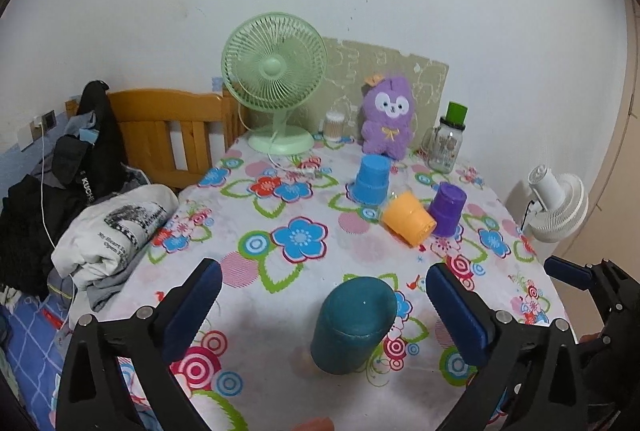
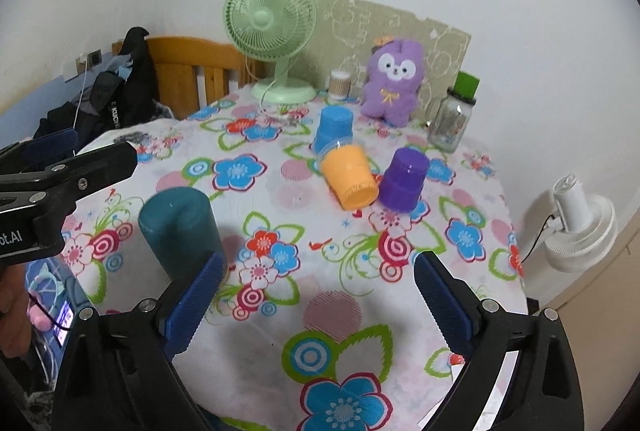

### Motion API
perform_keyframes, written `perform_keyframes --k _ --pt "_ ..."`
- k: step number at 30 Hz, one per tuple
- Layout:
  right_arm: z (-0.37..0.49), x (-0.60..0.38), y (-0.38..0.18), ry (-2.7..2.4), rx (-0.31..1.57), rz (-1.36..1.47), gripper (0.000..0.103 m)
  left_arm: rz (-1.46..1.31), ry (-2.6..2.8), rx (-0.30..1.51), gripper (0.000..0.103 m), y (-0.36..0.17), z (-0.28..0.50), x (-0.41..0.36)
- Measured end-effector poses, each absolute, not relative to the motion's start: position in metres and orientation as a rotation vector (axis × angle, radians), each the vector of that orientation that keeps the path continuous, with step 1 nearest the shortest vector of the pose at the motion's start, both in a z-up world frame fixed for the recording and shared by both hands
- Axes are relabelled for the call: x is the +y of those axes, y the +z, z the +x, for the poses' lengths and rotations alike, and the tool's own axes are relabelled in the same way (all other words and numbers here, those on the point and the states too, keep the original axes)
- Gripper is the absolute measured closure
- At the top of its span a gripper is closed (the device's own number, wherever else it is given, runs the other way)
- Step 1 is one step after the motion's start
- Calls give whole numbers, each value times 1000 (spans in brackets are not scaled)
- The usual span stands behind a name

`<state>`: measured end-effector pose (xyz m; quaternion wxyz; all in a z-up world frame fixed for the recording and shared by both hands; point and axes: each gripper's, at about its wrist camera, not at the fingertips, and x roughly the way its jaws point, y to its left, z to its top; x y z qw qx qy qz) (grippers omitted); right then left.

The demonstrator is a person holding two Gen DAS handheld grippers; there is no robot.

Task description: Flip cup upside down

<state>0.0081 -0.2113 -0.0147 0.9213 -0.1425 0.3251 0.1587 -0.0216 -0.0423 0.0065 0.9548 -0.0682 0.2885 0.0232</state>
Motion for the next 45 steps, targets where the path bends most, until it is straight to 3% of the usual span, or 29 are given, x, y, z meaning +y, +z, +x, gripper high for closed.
perform_keyframes --k 21,45 --pt "-29 -195 30 310 522 -257 0 -138 67 519 0 30 -54 -26" --pt "-53 -177 38 320 496 -288 0 -141 54 497 0 39 -74 -19"
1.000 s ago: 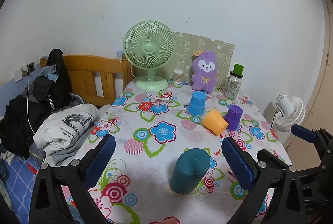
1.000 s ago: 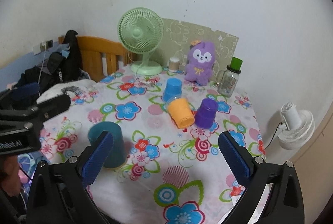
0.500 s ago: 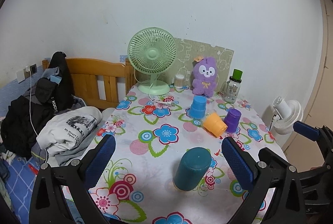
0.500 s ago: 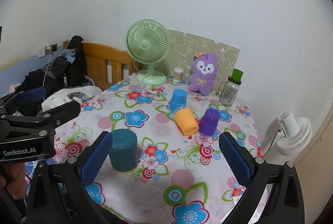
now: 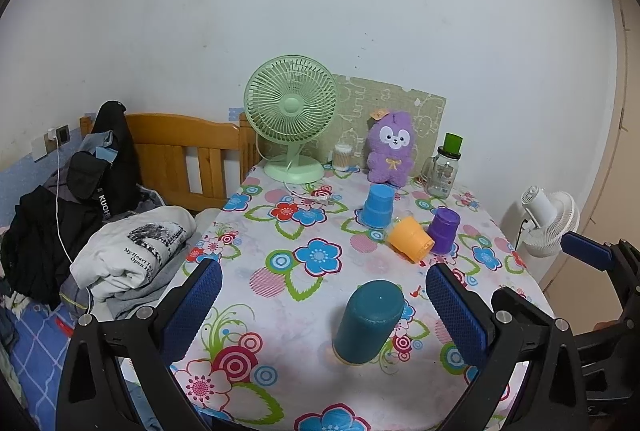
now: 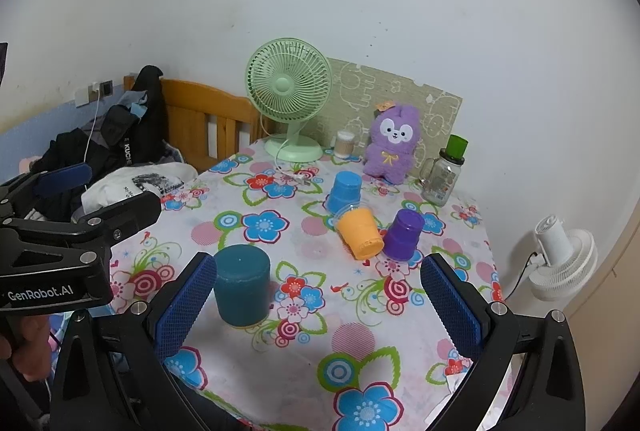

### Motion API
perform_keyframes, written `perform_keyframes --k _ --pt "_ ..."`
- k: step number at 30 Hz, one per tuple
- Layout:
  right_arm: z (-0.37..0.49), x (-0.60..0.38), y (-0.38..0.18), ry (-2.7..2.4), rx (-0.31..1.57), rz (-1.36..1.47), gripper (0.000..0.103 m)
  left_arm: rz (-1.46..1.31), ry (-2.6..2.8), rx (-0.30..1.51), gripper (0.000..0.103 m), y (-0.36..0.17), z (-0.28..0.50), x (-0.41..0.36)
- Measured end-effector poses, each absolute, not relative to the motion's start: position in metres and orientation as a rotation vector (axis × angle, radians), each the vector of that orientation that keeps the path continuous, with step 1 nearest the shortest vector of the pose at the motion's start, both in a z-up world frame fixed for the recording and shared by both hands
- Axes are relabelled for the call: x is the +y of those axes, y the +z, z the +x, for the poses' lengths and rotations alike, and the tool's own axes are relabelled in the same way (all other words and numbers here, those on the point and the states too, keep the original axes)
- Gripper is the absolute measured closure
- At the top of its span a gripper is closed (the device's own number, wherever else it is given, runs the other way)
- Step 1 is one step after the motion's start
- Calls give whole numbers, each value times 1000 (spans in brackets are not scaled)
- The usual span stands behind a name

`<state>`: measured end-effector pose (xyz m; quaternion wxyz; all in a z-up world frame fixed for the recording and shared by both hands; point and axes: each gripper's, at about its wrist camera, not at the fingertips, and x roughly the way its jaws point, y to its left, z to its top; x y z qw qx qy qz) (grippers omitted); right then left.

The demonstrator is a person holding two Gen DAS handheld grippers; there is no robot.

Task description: Flip cup upside down

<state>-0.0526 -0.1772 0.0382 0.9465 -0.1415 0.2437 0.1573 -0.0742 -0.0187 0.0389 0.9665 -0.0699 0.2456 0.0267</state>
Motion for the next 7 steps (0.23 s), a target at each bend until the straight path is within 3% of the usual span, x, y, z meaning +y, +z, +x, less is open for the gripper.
perform_keyframes --k 7 --pt "-55 -178 38 320 500 -287 0 -129 59 487 0 39 -74 -23"
